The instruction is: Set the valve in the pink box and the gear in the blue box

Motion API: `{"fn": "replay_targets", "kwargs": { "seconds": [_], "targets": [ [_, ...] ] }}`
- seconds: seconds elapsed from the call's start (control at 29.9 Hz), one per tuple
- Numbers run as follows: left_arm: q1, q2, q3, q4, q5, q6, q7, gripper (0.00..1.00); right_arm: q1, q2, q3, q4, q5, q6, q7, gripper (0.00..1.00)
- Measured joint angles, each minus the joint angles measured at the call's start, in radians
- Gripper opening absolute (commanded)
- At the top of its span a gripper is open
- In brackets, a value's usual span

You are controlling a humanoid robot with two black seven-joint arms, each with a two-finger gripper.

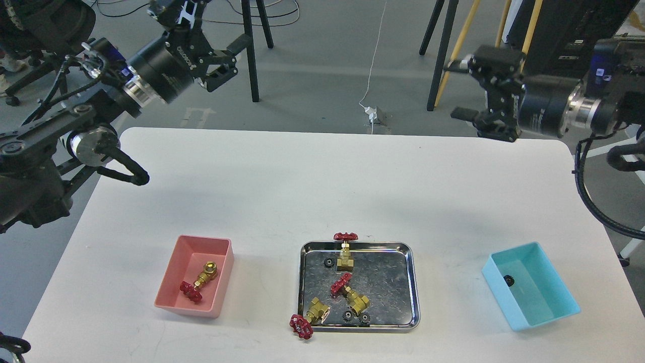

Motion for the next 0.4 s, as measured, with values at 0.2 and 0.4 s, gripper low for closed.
{"fn": "replay_targets", "kwargs": {
  "seconds": [0.2, 0.4],
  "targets": [
    [0.054, -0.037, -0.107, 0.159, -0.135, 0.0, 0.0, 0.99, -0.052, 0.229, 0.053, -0.307, 0.489, 0.07, 0.084, 1.0],
    [0.096, -0.102, -0.14, 0.206, -0.147, 0.0, 0.0, 0.99, -0.094, 0.345, 0.113, -0.492, 0.526, 0.073, 0.087, 1.0]
  ]
}}
